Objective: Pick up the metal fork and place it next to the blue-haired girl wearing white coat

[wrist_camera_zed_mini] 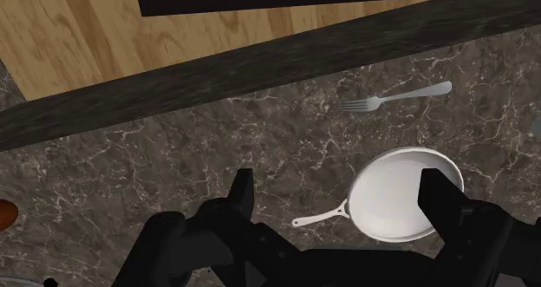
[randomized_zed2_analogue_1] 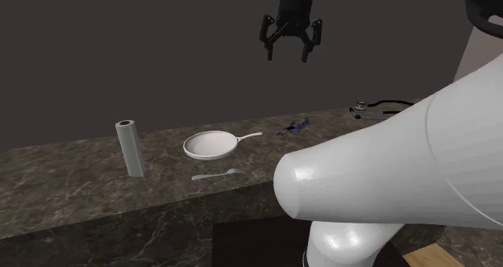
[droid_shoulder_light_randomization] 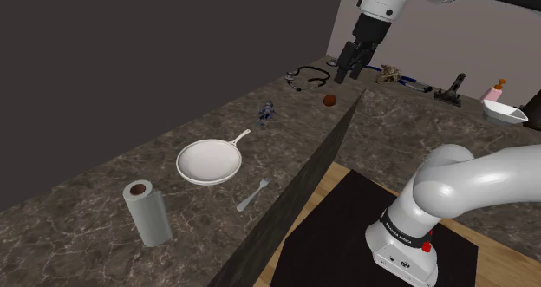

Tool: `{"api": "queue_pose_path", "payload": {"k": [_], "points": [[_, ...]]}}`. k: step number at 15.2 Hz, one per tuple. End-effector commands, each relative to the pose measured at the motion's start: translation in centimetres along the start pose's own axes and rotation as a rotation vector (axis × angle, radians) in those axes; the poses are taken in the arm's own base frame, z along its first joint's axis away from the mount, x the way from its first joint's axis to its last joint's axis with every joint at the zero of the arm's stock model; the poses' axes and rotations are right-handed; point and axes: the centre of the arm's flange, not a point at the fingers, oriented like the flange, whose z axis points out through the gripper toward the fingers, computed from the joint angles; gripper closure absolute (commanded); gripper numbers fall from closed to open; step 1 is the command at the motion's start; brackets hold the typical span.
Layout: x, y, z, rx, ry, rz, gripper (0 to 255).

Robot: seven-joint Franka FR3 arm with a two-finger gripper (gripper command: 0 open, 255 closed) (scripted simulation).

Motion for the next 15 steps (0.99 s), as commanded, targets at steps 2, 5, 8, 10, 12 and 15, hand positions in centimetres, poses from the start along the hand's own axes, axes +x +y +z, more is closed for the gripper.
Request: {"api": "queue_pose_path", "payload": {"k": [2,5,8,10,12,15], "points": [[-0.1,-0.6,1.2,-0.001,-0.005,0.040,0],[-0.1,-2.4,4.7,-0.002,-0.019,0.158,0],[0.0,-4.3,8.2,-0.004,-0.034,0.277,0],[0.2,-5.5,10.5,-0.005,-0.043,0.356,0],[0.4,-6.6,12.9,-0.007,-0.053,0.435,0],[0.9,-8.4,16.4,-0.008,-0.067,0.554,0]]}}
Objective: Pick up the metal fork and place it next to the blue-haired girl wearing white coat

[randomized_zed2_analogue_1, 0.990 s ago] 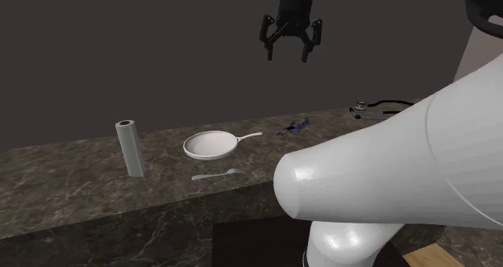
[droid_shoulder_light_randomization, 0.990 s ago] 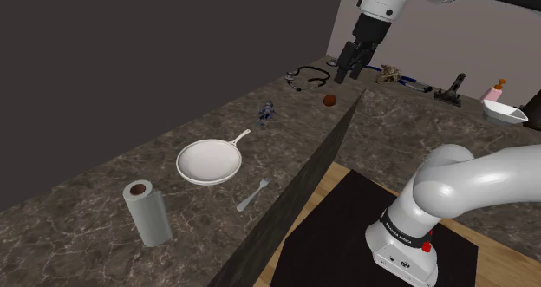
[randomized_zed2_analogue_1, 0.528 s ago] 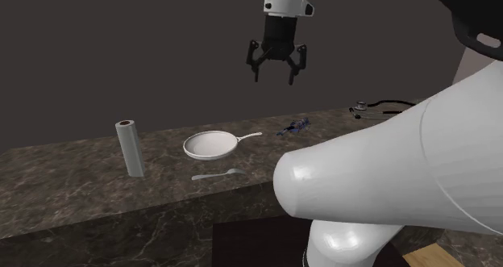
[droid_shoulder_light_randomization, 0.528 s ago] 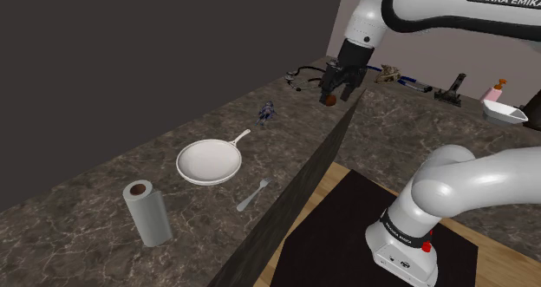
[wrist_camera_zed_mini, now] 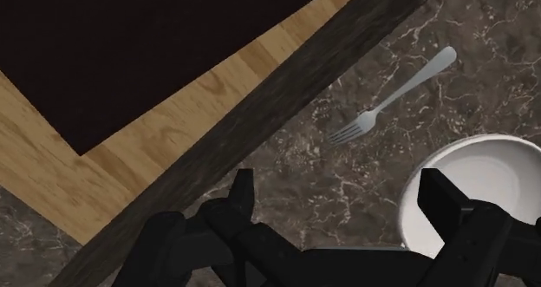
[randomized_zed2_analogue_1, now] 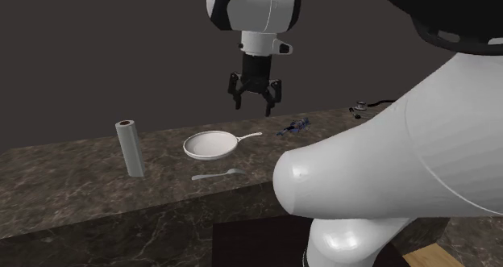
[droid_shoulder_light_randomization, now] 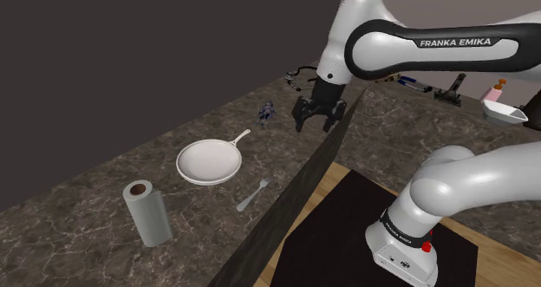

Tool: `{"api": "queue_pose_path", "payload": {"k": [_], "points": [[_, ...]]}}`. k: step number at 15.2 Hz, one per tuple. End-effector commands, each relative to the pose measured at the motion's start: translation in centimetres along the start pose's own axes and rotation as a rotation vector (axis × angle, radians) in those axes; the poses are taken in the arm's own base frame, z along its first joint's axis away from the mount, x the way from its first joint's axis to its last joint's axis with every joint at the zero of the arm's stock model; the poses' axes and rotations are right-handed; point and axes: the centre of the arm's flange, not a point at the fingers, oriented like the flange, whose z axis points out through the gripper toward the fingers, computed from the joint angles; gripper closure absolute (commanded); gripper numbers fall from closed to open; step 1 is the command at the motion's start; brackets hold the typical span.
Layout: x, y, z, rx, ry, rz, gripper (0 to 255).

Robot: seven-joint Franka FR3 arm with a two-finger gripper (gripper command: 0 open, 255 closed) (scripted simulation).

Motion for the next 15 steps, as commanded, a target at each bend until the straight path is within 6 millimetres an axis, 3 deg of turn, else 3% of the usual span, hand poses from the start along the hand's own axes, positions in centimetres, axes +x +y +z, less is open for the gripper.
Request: {"api": "queue_pose_path", "payload": {"k": [1,15], "points": [[0.3,-1.3,2.5,0.000,-0.010,0.086,0],[1.8,-9.6,18.9,-0.008,-0.077,0.640,0]]}}
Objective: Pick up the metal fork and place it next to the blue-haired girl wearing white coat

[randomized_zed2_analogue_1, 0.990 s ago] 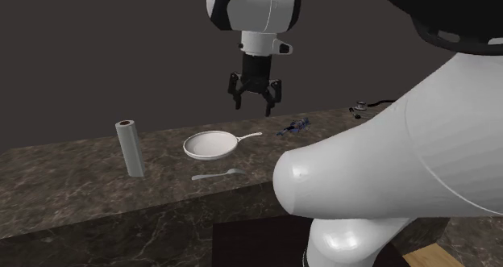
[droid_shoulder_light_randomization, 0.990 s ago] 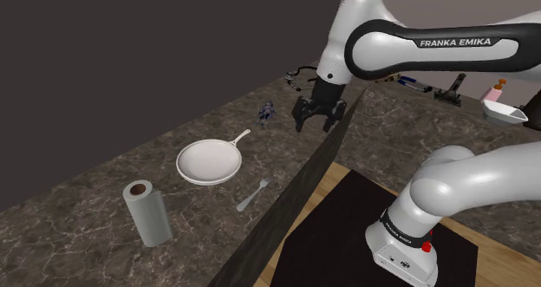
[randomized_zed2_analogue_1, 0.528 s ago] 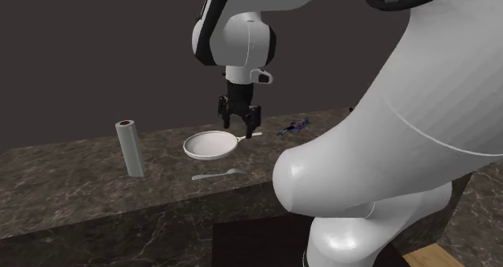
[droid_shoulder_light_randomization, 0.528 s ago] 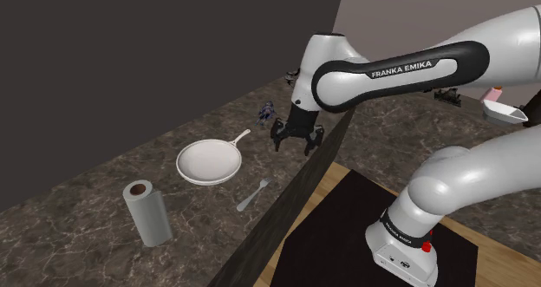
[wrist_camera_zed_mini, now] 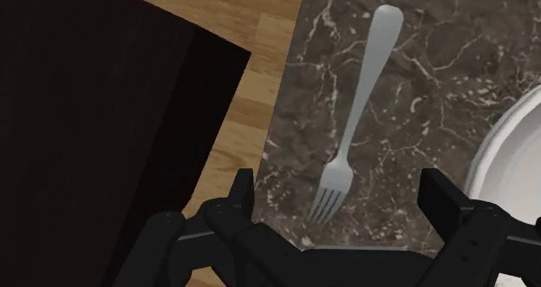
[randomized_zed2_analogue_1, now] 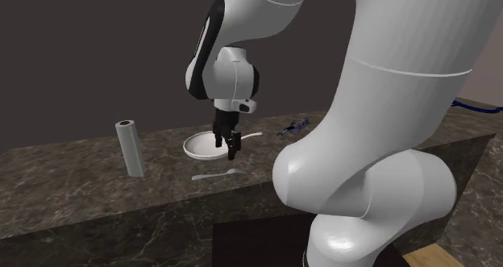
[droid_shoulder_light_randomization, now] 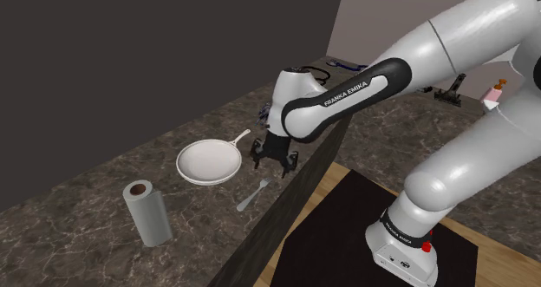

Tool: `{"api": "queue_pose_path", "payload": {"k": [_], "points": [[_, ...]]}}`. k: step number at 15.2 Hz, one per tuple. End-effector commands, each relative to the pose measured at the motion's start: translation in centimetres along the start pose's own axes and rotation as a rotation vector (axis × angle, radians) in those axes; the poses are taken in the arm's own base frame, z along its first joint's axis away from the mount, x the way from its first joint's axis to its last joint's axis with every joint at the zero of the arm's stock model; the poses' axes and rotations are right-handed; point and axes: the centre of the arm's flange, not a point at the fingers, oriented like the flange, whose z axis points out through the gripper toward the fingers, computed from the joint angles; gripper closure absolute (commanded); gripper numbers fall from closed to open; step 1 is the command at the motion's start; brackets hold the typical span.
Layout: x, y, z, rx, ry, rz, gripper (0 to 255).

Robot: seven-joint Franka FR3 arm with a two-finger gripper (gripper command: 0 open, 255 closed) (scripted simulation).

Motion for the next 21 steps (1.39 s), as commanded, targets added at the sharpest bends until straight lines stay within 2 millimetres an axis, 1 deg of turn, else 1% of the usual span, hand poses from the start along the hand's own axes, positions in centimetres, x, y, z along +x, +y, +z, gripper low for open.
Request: {"api": "queue_pose_path", "payload": {"k": [1,4,5,12,13,20,21], "points": [[-0.3,-1.0,2.4,0.002,-0.011,0.086,0],[-0.3,-2.8,5.9,0.000,-0.026,0.205,0],[-0.3,-3.1,6.5,-0.001,-0.028,0.224,0],[-0.4,-3.2,10.2,-0.001,-0.028,0.224,0],[-0.4,-3.2,10.5,-0.001,-0.028,0.224,0],[-0.4,-3.2,10.5,-0.001,-0.028,0.224,0],[-0.4,-3.2,10.5,-0.001,-0.028,0.224,255]]}}
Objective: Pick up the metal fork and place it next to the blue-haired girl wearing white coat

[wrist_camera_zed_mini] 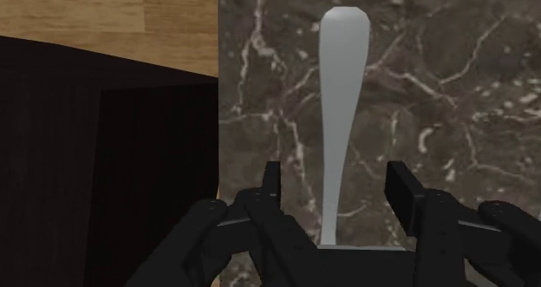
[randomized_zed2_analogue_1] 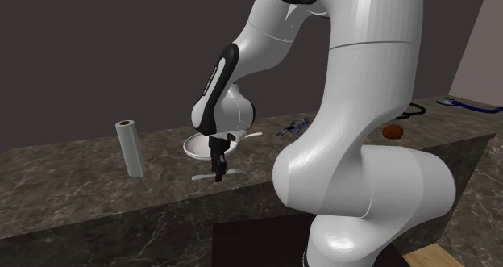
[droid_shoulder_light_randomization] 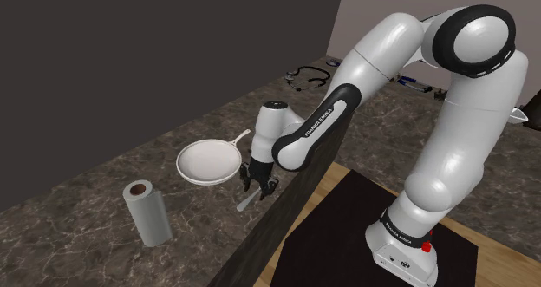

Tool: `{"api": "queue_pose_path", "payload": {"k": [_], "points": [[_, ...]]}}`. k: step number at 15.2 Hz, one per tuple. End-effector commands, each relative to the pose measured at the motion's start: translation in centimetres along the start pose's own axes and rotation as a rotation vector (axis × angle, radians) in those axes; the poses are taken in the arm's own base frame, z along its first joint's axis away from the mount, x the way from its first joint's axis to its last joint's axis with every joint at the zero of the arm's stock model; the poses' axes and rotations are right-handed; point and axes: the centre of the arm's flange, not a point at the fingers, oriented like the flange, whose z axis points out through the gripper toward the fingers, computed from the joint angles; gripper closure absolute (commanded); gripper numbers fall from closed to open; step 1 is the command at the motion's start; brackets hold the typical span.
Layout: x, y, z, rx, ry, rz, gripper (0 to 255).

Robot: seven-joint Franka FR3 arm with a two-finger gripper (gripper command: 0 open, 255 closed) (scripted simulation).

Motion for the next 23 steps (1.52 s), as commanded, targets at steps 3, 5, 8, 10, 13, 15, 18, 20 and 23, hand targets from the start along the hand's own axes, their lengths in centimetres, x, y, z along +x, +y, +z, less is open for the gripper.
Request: {"api": "queue_pose_path", "payload": {"k": [3,5,8,10,13,15,18,20,23], "points": [[0.0,0.0,0.0,0.000,0.000,0.000,255],[0.0,0.0,0.0,0.000,0.000,0.000,255],[0.0,0.0,0.0,0.000,0.000,0.000,255],[-0.1,0.0,-0.5,0.000,0.000,0.000,255],[-0.3,0.0,-2.1,0.000,0.000,0.000,255],[-0.5,0.0,-3.1,0.000,0.000,0.000,255],[-0.7,-0.1,-4.7,0.000,0.000,0.000,255],[-0.8,-0.1,-5.7,0.000,0.000,0.000,255],[-1.1,-0.1,-7.3,0.000,0.000,0.000,255]]}}
